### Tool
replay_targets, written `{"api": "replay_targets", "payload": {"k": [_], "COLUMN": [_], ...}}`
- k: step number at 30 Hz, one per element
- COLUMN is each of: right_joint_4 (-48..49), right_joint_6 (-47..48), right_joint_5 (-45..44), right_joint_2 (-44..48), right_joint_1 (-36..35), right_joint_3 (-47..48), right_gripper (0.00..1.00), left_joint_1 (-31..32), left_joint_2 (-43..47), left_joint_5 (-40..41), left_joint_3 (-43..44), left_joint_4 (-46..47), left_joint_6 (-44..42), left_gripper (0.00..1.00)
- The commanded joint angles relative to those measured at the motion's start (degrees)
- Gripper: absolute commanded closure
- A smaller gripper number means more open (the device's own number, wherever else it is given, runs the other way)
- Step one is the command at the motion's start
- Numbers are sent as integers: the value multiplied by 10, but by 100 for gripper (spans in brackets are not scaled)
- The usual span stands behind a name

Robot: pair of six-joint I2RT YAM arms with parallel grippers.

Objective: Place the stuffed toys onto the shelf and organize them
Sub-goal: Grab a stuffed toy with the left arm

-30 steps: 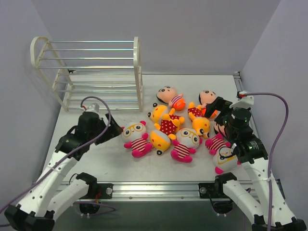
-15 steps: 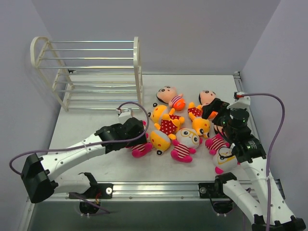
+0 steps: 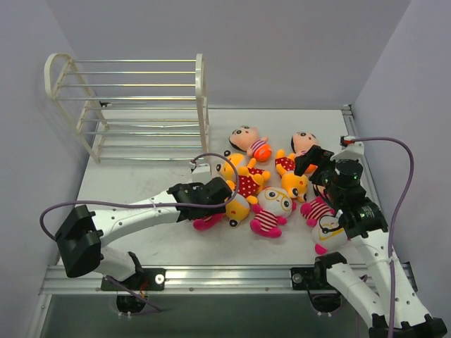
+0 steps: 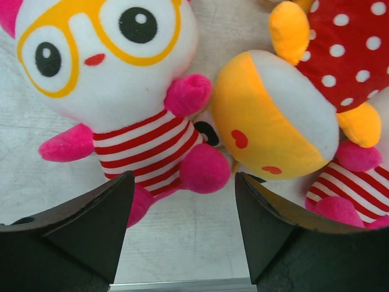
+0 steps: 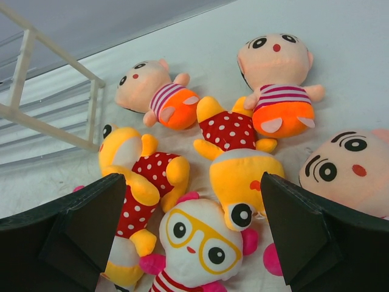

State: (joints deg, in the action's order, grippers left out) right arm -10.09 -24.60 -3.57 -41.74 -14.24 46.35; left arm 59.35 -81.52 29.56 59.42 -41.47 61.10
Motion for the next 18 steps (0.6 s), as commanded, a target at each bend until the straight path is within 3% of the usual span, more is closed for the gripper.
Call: {"api": "replay_targets", "payload": {"k": [1, 18], "right_joint_4": [22, 22], "right_joint_6": [3, 7], "right_joint_5": [2, 0], "right_joint_2": [5, 17], "right_joint_1": [-1, -1], "right_joint_3": [-5, -18], "right_gripper": [0, 0], "left_joint_1": [11, 22], "left_joint_2": [-12, -82], "left_joint_5": [16, 9], "left_joint_3": [35, 45], "left_joint_4": [7, 20], "left_joint_6": [11, 17], "left_gripper": [24, 24]}}
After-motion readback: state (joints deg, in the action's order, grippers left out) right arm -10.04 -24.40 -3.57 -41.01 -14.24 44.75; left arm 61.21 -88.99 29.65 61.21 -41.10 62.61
